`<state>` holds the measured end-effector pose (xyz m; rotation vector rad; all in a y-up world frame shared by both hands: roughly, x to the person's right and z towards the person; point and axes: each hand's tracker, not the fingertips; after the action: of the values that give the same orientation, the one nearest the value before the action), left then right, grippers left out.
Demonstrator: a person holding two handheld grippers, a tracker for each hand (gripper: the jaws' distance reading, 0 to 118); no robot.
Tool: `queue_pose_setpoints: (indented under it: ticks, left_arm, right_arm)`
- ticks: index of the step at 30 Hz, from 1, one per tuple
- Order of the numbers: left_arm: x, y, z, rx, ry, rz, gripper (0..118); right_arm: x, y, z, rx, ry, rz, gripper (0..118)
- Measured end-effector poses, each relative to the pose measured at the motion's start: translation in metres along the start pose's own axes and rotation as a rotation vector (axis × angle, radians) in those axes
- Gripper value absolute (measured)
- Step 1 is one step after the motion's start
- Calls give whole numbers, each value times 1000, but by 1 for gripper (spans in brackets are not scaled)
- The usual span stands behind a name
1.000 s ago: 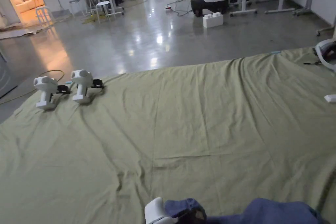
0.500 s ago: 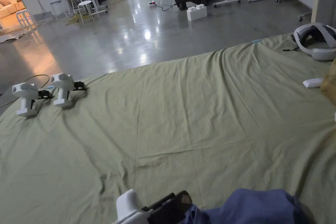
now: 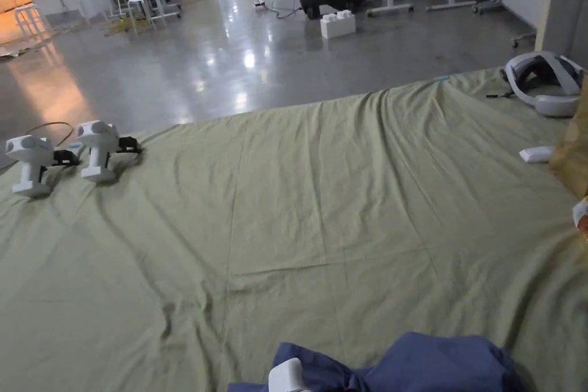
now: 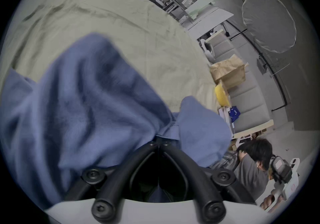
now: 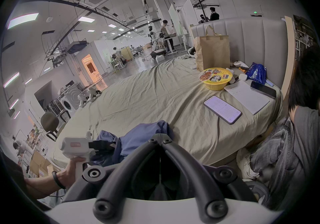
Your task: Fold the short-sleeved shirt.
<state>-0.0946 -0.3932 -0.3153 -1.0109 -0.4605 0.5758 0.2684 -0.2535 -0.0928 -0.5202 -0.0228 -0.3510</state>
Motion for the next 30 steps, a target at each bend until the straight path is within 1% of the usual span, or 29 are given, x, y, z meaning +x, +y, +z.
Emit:
queue_pose_setpoints:
  ticks: [1, 3, 4, 6, 7, 9, 11, 12, 13, 14, 15, 16, 17, 19, 20, 21, 22, 24, 25, 28, 30]
  left_arm:
    - [1, 1, 13, 26, -22, -12, 2]
    - [-1, 4, 58, 122, -115, -22, 2]
    - [-5, 6, 78, 157, -135, -14, 19]
    - [-25, 8, 120, 246, -117, 28, 96]
    - [-38, 8, 135, 254, -106, 57, 104]
    - [-73, 5, 156, 327, -83, 140, 104]
    - [-106, 3, 155, 319, -18, 259, 104]
    - [-121, -2, 152, 321, -12, 324, 103]
    - [-130, -6, 146, 315, -45, 372, 102]
    - [-140, -11, 136, 295, -111, 426, 101]
    - [-141, -12, 125, 283, -146, 461, 97]
    - [-142, -16, 113, 265, -156, 480, 80]
    - [-142, -18, 101, 241, -132, 488, 75]
    - [-134, -18, 88, 251, -126, 481, 66]
    - [-134, -18, 84, 246, -120, 502, 50]
    - [-134, -17, 80, 233, -92, 526, 28]
    - [-134, -17, 79, 241, -93, 535, 23]
    - [-134, -16, 85, 259, -126, 551, 21]
    - [-131, -15, 92, 271, -112, 541, 19]
    - [-124, -5, 130, 355, -113, 414, 17]
    - [-118, 9, 168, 406, -24, 284, 17]
  right_arm:
    - [-2, 0, -2, -2, 1, -1, 2]
    - [-7, 0, -5, -13, 15, 5, 2]
    - [-9, 0, -6, -13, 21, 9, 2]
    - [-11, -1, -10, -18, 42, 13, 2]
    - [-12, -1, -13, -23, 54, 13, 2]
    - [-16, -3, -17, -31, 66, 12, 2]
    - [-21, -2, -17, -40, 82, 14, 2]
    - [-22, -3, -17, -44, 86, 17, 2]
    - [-24, -3, -16, -48, 88, 21, 2]
    - [-25, -3, -15, -52, 87, 30, 2]
    - [-26, -3, -13, -52, 81, 41, 2]
    - [-27, -4, -10, -50, 68, 55, 2]
    - [-27, -3, -8, -49, 60, 65, 2]
    - [-24, -3, -3, -49, 43, 70, 2]
    - [-23, -3, -1, -45, 34, 67, 2]
    - [-21, -3, 1, -42, 29, 58, 2]
    - [-19, -3, 2, -42, 26, 45, 2]
    - [-15, -3, 3, -40, 20, 18, 2]
    - [-15, -3, 3, -41, 18, 11, 2]
    - [-16, 0, 3, -37, 14, 10, 2]
    - [-17, 1, 0, -36, 19, 12, 2]
